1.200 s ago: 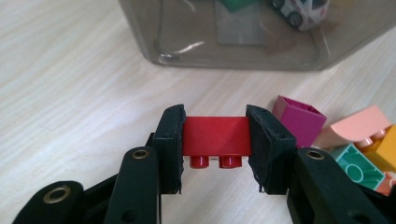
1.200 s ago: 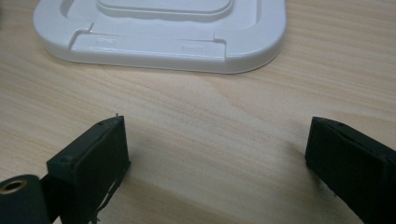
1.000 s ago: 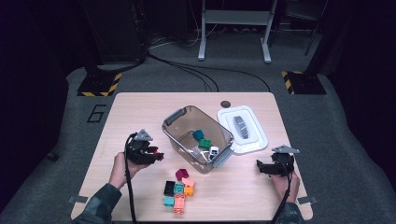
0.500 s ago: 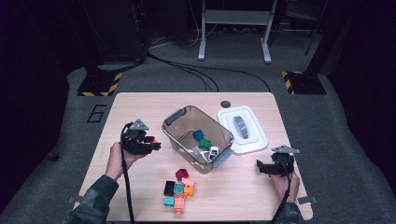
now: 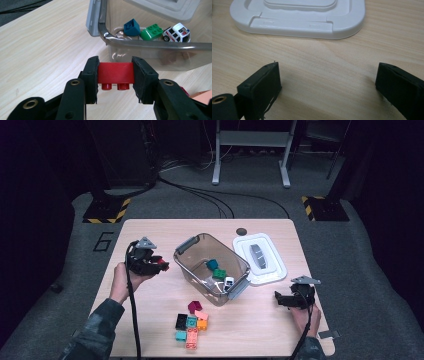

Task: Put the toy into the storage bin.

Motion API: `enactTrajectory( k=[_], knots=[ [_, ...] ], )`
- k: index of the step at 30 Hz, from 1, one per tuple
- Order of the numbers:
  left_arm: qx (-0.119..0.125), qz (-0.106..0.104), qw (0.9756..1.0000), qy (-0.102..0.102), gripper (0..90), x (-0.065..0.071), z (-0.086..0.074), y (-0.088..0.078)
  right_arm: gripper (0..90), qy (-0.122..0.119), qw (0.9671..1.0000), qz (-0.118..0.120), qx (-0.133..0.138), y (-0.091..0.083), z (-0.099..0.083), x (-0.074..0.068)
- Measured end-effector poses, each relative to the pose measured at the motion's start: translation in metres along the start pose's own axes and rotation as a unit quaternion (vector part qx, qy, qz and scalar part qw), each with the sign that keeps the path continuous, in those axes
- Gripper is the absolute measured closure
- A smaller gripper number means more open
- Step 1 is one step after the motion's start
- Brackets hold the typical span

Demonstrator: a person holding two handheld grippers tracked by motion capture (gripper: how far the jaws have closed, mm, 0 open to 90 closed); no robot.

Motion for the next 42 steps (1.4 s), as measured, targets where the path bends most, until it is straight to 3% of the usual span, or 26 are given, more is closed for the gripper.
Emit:
enactTrajectory(
  k=[10,17,27,42],
  knots=[
    [0.014,0.011,0.9998,0.009,59.2,-0.001,0.025,-0.010,5.3,0.000,1.0000,0.000,0.000,0.000,0.000,0.000],
    [0.016,0.008,0.9995,0.025,59.1,0.009,0.044,-0.009,5.3,0.000,1.0000,0.000,0.000,0.000,0.000,0.000],
    [0.002,-0.005,0.9994,0.035,59.1,0.025,0.056,0.017,5.3,0.000,1.0000,0.000,0.000,0.000,0.000,0.000],
    [-0.047,-0.017,0.9976,0.047,59.1,0.036,0.046,0.054,5.3,0.000,1.0000,0.000,0.000,0.000,0.000,0.000]
  ],
)
Point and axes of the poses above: each handheld gripper's, and its own axes: y roughly forward along the jaws, z roughly out of its top, x roughly to its right, the point moved 4 cm from there along y, roughly forward along the jaws, and after that the axes turned 13 degrees about -y, right-handed, at the moved point
